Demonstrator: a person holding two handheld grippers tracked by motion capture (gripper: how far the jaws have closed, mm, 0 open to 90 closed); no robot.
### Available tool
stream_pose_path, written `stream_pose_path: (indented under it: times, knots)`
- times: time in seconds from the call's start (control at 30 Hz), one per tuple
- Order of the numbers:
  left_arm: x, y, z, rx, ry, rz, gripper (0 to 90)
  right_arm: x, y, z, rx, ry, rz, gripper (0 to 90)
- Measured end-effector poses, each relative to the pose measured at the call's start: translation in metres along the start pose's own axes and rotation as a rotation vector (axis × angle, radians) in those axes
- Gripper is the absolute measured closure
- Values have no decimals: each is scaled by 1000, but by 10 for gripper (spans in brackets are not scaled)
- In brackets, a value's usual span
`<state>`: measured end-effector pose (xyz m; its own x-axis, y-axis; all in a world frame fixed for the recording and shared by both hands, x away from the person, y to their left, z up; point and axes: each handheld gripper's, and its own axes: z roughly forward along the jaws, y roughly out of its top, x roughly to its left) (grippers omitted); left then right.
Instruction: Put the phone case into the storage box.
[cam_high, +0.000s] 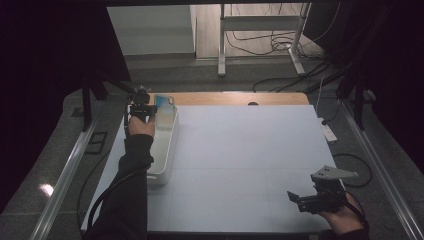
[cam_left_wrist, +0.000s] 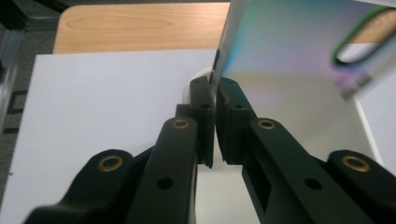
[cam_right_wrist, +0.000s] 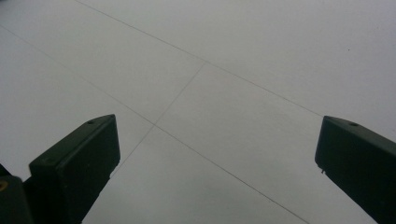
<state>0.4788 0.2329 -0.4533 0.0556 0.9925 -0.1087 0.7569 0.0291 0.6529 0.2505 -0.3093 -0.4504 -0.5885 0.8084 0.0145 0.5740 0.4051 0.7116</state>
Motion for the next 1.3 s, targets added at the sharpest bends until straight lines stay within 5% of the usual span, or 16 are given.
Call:
stream_pose_path:
  times: [0.3,0.87,1.3]
  knots:
    - [3,-1,-2,-20,-38,-18,802,0,0,0,0,-1,-1,0]
    - [-1,-2,-7,-43,-83,40,679,0,0,0,-2,-1,-1,0]
    - [3,-6,-19,-79,-163,51,577,0,0,0,1,-2,0,0]
